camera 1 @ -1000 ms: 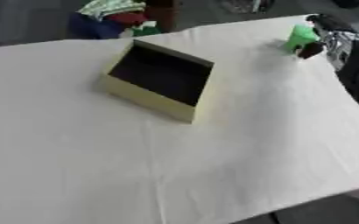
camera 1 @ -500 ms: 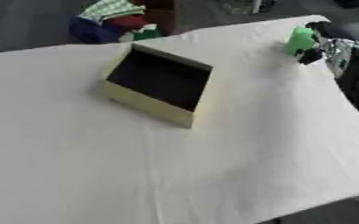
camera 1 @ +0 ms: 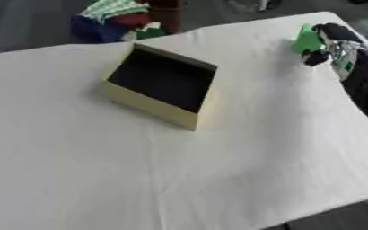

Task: Pick up objects on the table and place them in the box.

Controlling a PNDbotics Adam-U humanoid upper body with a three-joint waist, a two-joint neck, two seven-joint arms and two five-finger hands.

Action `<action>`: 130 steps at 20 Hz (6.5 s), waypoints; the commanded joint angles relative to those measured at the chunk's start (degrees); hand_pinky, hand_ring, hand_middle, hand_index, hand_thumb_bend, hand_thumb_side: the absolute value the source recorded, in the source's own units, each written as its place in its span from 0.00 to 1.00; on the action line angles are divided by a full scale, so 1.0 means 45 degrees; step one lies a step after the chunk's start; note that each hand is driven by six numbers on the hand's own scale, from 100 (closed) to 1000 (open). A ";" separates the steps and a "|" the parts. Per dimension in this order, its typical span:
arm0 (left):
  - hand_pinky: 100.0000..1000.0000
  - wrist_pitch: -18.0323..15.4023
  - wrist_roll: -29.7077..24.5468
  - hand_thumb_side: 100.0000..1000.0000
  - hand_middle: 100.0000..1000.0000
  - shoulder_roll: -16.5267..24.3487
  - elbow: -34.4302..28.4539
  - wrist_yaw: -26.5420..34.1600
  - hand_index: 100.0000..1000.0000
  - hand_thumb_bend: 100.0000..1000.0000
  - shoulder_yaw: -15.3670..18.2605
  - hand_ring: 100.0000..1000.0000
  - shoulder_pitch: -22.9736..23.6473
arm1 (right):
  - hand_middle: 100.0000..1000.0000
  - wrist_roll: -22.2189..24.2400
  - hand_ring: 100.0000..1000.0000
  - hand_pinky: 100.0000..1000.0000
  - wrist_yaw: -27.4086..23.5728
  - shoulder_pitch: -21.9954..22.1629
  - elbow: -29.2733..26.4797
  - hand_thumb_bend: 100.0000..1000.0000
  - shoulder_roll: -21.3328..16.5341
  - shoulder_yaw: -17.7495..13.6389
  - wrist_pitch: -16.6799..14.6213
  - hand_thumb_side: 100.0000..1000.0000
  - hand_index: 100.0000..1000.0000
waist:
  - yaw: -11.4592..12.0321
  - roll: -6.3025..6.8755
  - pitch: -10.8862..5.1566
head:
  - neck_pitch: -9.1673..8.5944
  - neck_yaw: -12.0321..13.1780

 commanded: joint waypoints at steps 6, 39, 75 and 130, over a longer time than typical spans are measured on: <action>0.69 -0.0030 -0.0061 0.73 0.44 0.0162 -0.0250 0.0109 0.80 0.00 0.0003 0.48 -0.0126 | 0.59 -0.1191 0.88 0.77 0.0323 -0.0151 0.0077 0.05 0.0008 0.0190 0.0202 0.00 0.77 | 0.0038 -0.0028 -0.0177 | -0.0076 -0.0073; 0.69 -0.0064 -0.0110 0.73 0.44 0.0152 -0.0250 0.0140 0.80 0.00 -0.0018 0.48 -0.0152 | 0.24 -0.5948 0.65 0.61 0.1981 -0.0012 -0.0200 0.00 0.0222 -0.0010 0.0667 0.00 0.42 | 0.0109 -0.0089 -0.0209 | -0.0068 -0.0189; 0.69 -0.0082 0.0001 0.72 0.44 0.0015 -0.0250 0.0265 0.80 0.00 0.0154 0.48 -0.0019 | 0.21 -0.1810 0.67 0.62 0.1169 0.0205 -0.7714 0.00 0.4056 0.1469 -0.8159 0.00 0.41 | -0.0228 -0.0188 -0.0959 | 0.0083 -0.0180; 0.69 -0.0035 0.0404 0.72 0.48 -0.0310 -0.0250 0.0076 0.80 0.00 0.0513 0.51 0.0259 | 0.69 0.0462 0.94 0.67 -1.0802 0.3708 -1.3486 0.00 0.1450 -0.0309 -0.4951 0.33 0.91 | -0.0607 -0.0214 -0.1085 | 0.0462 0.0669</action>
